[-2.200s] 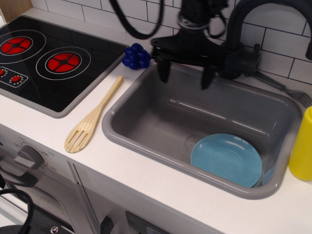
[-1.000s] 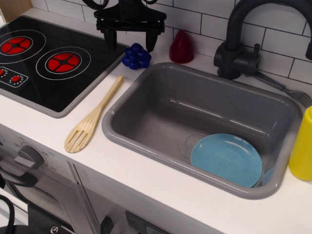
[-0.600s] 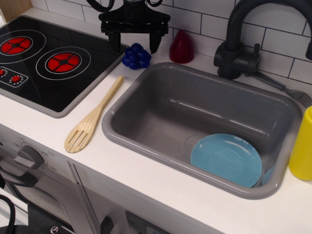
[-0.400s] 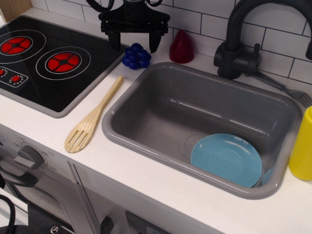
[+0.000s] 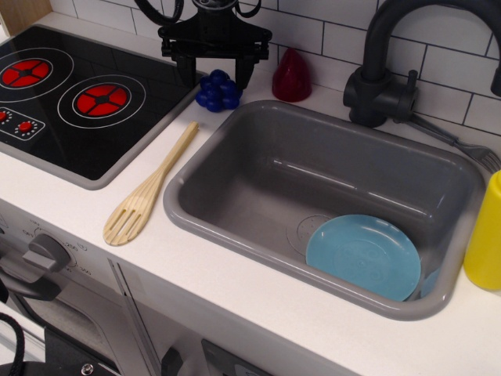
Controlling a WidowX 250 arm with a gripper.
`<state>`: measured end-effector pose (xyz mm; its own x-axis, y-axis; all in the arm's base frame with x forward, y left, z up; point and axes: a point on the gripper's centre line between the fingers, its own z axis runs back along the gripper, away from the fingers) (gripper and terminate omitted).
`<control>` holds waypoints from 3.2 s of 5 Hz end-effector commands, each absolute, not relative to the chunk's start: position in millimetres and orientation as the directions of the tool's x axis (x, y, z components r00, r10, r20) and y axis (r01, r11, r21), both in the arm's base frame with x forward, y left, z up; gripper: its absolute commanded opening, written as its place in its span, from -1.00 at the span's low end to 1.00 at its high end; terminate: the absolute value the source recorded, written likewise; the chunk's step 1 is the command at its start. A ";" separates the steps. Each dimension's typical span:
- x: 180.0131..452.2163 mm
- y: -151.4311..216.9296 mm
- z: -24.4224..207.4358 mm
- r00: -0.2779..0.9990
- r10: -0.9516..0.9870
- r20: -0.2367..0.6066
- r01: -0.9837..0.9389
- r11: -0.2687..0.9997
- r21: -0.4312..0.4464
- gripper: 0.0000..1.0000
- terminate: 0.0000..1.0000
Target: Put blueberries on plate sink
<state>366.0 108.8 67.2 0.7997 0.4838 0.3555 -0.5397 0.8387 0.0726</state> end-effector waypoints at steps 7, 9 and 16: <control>341.4 61.4 114.4 0.821 0.442 0.362 -0.455 0.889 -0.053 -1.00 -1.00; 315.2 0.4 80.2 0.899 0.312 0.308 -0.314 0.948 -0.042 -1.00 -1.00; 300.5 -80.4 46.8 0.887 0.412 0.209 -0.386 0.909 -0.157 1.00 -1.00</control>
<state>294.4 -82.0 28.3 0.8960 0.4142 0.1600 -0.3975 0.9088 -0.1269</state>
